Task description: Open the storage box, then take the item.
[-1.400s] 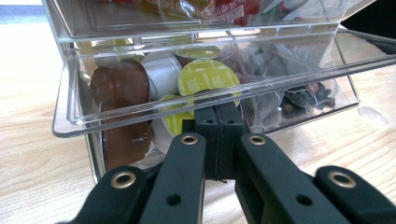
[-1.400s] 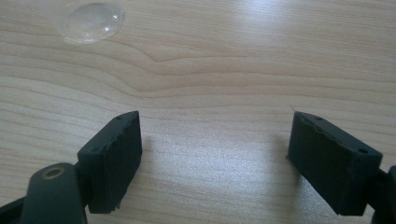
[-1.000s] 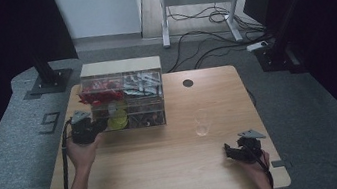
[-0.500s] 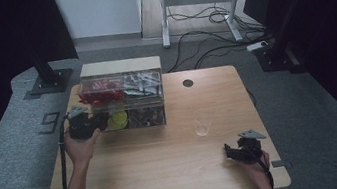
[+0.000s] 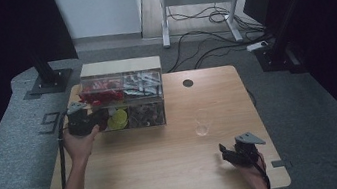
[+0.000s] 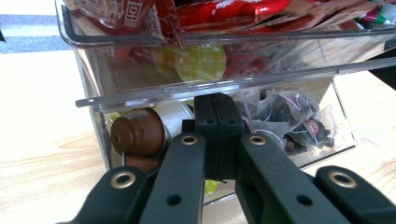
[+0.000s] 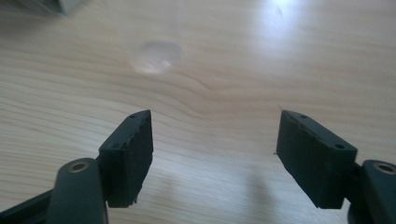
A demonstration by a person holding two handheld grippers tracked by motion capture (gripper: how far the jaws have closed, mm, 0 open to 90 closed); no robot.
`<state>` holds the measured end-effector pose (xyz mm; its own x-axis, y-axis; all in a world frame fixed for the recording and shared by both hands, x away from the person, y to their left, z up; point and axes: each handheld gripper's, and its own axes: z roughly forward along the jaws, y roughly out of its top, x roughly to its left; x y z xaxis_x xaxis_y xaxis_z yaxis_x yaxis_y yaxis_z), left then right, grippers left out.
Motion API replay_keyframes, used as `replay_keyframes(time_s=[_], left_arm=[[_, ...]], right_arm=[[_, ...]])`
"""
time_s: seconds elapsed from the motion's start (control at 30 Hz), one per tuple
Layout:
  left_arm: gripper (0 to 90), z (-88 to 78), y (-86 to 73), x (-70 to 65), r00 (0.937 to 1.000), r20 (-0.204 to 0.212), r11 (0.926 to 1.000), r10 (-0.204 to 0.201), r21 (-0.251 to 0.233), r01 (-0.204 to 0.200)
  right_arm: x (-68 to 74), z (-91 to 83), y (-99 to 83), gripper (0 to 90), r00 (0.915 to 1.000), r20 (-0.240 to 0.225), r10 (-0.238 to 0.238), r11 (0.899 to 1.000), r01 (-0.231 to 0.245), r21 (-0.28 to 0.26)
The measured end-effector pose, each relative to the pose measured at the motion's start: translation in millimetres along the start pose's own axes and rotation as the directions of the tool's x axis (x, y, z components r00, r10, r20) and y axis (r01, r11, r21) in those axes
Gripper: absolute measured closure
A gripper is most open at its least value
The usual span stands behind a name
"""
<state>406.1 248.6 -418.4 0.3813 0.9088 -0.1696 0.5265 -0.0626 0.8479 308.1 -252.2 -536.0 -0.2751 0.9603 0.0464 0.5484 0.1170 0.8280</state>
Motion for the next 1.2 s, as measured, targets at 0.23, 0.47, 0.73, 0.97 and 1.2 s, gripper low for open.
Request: replay_keyframes(time_s=[0.23,0.47,0.73,0.97,1.2], left_arm=[[90.0,1.2,2.8,-2.4,0.9999,-0.001,0.9999,0.012,0.009,-0.012],[90.0,3.3,5.0,-4.3,0.9998,0.0,0.9997,0.017,0.017,-0.017],[90.0,3.3,3.7,-4.5,0.9999,0.0,0.9997,0.016,0.016,-0.016],[90.0,2.5,3.9,-4.1,0.9999,-0.001,0.9998,0.013,0.016,-0.013],[90.0,3.4,3.8,-3.1,0.9999,0.0,0.9997,0.015,0.02,-0.015]], right_arm=[[20.4,-7.1,10.1,30.3,0.9972,-0.065,-0.037,0.998,0.033,-0.054],[32.1,-7.1,17.7,31.7,0.9938,-0.096,-0.056,0.996,0.049,-0.071],[39.4,-12.6,29.7,31.7,0.9904,-0.123,-0.063,0.993,0.051,-0.103],[51.8,-10.1,40.2,31.6,0.9848,-0.145,-0.096,0.99,0.079,-0.118],[65.7,-3.4,51.8,32.9,0.9746,-0.199,-0.102,0.989,0.078,-0.127]])
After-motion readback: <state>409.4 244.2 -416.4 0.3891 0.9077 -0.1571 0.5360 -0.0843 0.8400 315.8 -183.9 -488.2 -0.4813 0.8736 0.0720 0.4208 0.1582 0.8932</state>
